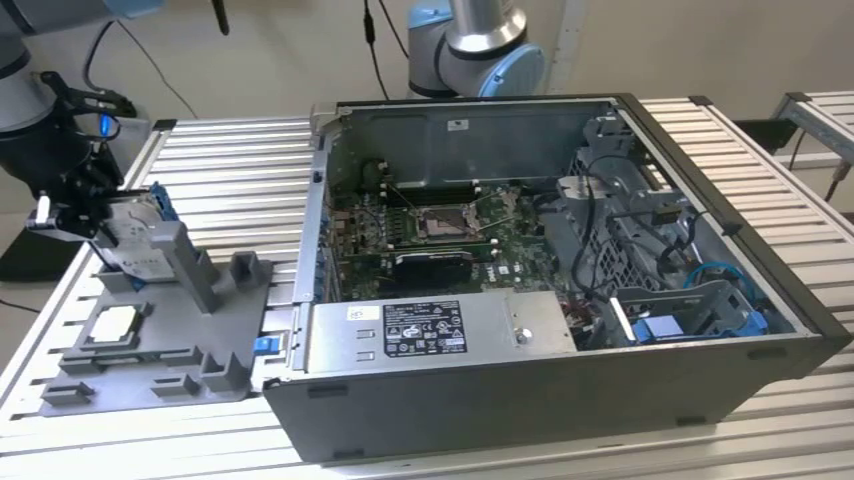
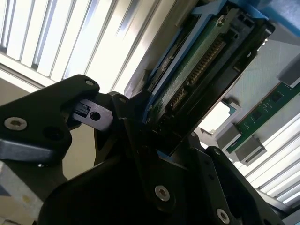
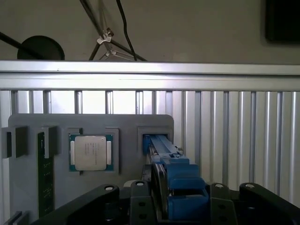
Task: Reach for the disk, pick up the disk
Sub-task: 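Pick up the disk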
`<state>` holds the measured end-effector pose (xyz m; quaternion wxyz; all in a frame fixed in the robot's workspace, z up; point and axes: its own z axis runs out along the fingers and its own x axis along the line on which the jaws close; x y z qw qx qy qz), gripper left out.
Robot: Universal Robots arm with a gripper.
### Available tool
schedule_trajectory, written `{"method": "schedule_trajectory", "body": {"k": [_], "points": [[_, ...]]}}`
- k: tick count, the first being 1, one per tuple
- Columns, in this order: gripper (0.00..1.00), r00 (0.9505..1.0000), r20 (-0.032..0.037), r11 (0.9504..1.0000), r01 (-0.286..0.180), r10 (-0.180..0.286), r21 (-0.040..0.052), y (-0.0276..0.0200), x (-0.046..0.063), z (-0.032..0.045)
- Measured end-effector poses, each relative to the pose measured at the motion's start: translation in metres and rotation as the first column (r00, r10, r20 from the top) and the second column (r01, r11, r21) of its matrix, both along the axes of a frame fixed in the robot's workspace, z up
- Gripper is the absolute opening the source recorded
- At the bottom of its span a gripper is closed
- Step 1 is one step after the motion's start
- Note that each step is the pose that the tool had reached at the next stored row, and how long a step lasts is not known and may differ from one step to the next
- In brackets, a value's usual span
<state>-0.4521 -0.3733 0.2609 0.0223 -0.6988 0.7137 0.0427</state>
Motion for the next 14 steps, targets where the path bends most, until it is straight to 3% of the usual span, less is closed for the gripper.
{"method": "schedule_trajectory", "body": {"k": [8, 14], "points": [[0.0, 1.0, -0.0004, 1.0, 0.0, 0.0, -0.0002, 0.0, 0.0, 0.0012], [0.0, 1.0, 0.0, 1.0, 0.0, 0.0, -0.0001, 0.0, 0.0, 0.0095]]}}
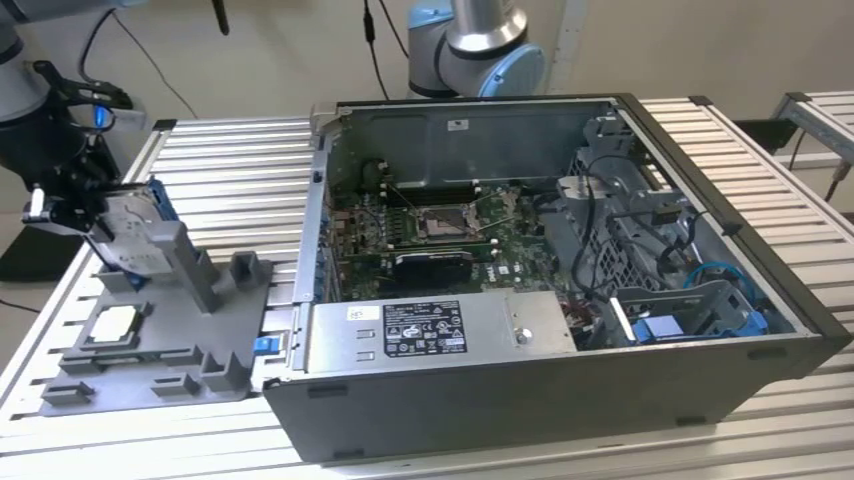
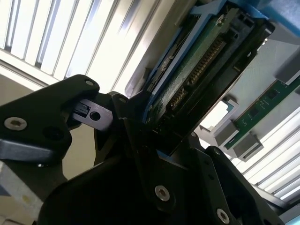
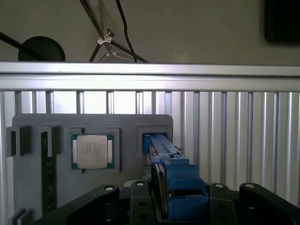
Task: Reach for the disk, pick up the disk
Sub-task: 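Pick up the disk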
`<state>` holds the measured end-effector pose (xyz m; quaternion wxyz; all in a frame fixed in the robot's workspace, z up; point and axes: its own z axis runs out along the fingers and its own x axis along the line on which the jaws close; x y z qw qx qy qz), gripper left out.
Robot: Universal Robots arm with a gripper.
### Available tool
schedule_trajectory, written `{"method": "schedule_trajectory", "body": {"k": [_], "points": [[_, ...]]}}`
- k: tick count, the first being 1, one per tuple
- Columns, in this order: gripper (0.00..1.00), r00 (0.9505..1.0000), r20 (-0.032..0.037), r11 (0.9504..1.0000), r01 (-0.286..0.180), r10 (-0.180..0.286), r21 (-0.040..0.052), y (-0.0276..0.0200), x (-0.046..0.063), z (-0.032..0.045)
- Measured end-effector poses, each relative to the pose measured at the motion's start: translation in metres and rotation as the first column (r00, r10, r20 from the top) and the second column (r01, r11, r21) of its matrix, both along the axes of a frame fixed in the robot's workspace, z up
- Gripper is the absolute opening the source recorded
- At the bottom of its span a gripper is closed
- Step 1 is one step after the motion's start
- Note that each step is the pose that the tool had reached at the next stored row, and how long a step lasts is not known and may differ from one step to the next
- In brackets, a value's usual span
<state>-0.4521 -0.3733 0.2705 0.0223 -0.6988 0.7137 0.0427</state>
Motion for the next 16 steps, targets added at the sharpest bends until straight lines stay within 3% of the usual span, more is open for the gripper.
{"method": "schedule_trajectory", "body": {"k": [16], "points": [[0.0, 1.0, 0.0001, 1.0, 0.0, 0.0, 0.0001, 0.0, 0.0, 0.0242]]}}
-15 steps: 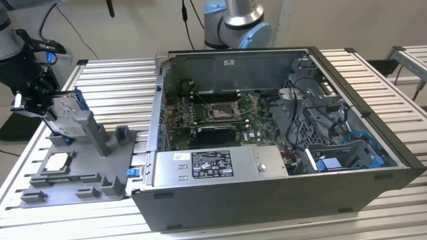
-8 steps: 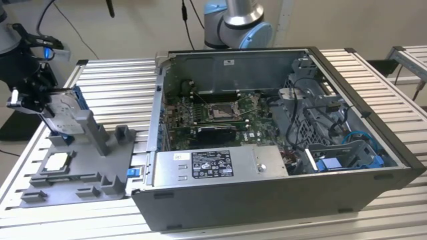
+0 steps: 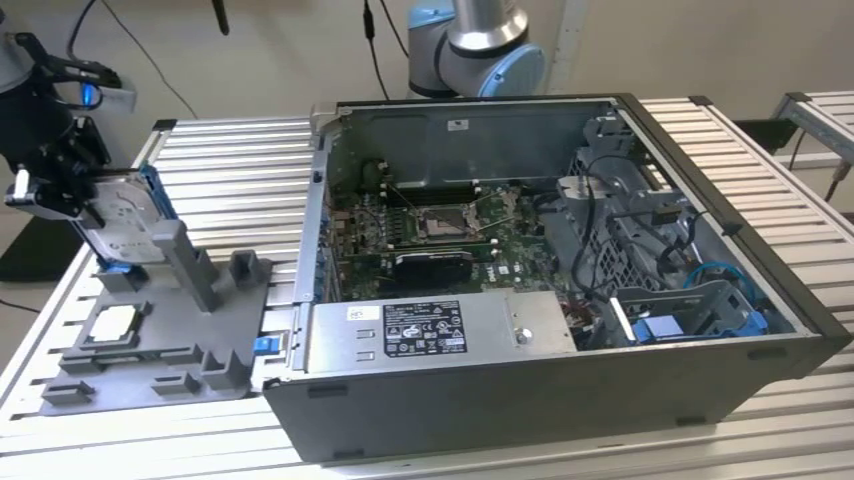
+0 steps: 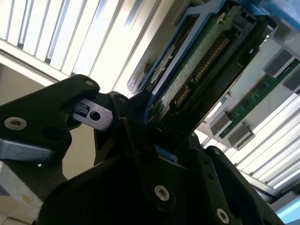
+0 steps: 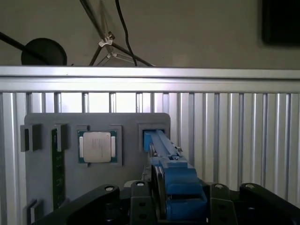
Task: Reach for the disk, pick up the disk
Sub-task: 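Pick up the disk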
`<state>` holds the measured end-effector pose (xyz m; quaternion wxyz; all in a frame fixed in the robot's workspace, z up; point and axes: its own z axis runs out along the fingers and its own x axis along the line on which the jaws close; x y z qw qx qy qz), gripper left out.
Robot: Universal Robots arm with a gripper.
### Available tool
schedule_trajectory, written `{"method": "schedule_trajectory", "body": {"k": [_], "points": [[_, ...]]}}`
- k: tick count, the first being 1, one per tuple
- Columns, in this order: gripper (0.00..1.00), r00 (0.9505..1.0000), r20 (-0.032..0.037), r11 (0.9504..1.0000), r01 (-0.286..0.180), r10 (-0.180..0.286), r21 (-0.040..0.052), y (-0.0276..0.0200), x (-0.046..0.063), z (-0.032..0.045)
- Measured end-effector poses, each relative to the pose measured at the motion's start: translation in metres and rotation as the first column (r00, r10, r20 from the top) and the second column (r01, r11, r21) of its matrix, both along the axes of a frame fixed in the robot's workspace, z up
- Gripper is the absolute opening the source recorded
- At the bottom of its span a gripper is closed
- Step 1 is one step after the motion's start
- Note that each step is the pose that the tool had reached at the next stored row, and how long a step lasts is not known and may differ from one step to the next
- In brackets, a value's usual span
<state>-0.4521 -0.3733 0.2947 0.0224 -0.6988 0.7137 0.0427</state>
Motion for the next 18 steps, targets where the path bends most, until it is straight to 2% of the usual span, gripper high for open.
{"method": "schedule_trajectory", "body": {"k": [18], "points": [[0.0, 1.0, -0.0001, 1.0, 0.0, 0.0, 0.0, 0.0, 0.0, 0.0286]]}}
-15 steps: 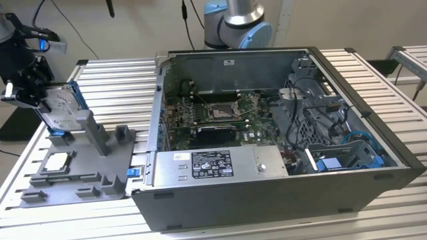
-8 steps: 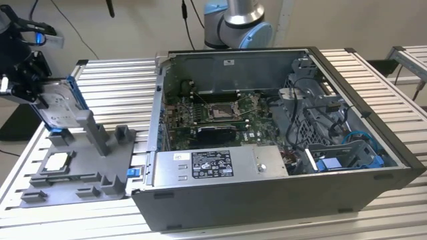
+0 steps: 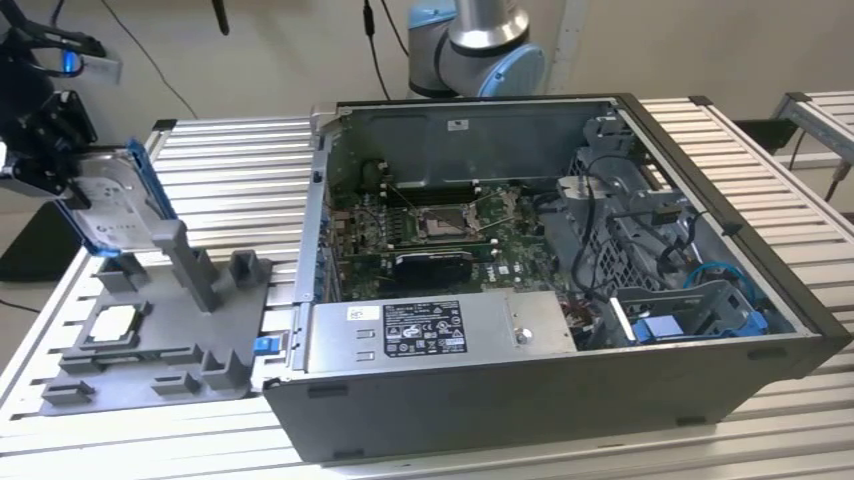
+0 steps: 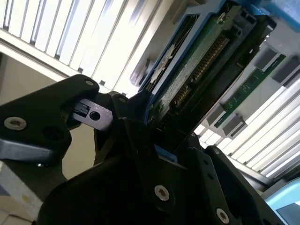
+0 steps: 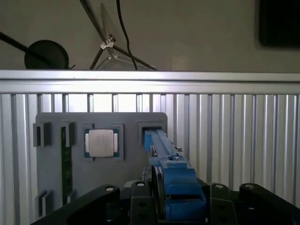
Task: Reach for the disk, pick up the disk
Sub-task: 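Pick up the disk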
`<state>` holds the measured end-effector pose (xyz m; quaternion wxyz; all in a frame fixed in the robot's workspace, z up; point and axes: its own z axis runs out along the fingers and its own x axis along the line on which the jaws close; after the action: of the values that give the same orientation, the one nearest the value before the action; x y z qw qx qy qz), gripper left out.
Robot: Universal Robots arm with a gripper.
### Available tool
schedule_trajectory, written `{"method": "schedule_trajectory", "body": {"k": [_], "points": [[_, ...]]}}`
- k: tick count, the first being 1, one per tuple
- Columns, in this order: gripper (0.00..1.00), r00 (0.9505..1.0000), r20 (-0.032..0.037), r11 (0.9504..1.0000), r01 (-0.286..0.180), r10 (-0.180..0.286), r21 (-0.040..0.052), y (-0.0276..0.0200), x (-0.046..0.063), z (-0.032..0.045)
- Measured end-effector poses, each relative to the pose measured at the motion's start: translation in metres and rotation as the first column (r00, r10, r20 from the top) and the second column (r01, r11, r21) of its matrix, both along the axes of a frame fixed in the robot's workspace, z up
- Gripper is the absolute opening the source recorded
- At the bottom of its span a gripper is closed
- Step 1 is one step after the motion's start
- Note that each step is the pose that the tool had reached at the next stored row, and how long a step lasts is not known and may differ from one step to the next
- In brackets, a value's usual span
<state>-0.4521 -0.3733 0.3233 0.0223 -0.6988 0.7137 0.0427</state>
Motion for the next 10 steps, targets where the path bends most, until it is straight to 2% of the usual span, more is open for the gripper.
{"method": "schedule_trajectory", "body": {"k": [10], "points": [[0.0, 1.0, -0.0001, 1.0, 0.0, 0.0, 0.0, 0.0, 0.0, 0.0175]]}}
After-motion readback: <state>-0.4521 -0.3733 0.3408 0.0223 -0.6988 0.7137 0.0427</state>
